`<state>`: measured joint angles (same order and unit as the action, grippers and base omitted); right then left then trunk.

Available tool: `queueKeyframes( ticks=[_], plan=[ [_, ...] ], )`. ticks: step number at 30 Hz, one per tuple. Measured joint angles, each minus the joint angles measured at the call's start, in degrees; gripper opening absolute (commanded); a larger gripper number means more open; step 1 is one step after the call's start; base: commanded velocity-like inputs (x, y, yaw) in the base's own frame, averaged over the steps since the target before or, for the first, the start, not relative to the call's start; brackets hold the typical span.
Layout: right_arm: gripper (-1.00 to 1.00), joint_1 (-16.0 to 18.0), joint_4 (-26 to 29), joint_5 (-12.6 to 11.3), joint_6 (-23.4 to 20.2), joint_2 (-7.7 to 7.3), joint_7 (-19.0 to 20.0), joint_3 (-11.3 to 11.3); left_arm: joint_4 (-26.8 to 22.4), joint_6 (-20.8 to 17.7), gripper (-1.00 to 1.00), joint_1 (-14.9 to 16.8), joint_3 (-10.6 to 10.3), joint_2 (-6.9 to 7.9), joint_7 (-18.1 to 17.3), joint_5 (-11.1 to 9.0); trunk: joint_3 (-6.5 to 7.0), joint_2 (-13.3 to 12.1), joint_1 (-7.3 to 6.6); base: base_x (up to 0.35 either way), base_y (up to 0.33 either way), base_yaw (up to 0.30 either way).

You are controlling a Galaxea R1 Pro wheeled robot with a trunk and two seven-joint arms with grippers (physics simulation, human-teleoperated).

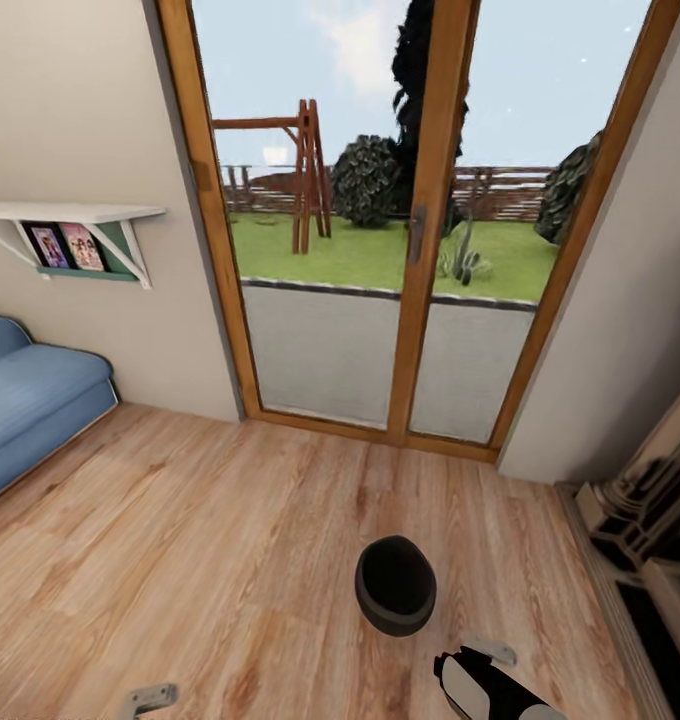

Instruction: Place each of the two pumpkins and all three candles from the living room inside a cabinet in the living room (use any cabinet), then make sure every cabinet is closed, and position the cauldron so it is next to a table in the living room.

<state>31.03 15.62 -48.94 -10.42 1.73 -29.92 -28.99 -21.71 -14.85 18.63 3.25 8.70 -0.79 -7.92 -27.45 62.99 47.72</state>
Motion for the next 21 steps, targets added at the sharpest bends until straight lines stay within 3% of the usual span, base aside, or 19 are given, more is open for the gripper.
queueKeyframes(
  ticks=[7, 13, 21],
  plan=[
    [-1.0, 0.0, -0.04, -0.02, -0.02, -0.02, 0.0, -0.01, 0.0, -0.07, 1.0, 0.0, -0.03, -0.03, 0.0, 0.01, 1.39, -2.81, -1.54, 0.0, 0.0, 0.036],
    [-1.0, 0.0, -0.06, -0.06, -0.32, -0.08, -0.03, 0.05, 0.0, -0.03, 1.0, 0.0, -0.18, -2.29, 0.36, 0.0, 2.47, -5.21, -2.86, 0.0, 0.0, 0.001],
    [-1.0, 0.0, -0.06, -0.05, -0.13, -0.07, -0.05, 0.0, 0.0, -0.04, 1.0, 0.0, -0.18, -2.37, 0.36, 0.01, 3.91, -8.42, -4.61, 0.0, 0.0, 0.0]
  ],
)
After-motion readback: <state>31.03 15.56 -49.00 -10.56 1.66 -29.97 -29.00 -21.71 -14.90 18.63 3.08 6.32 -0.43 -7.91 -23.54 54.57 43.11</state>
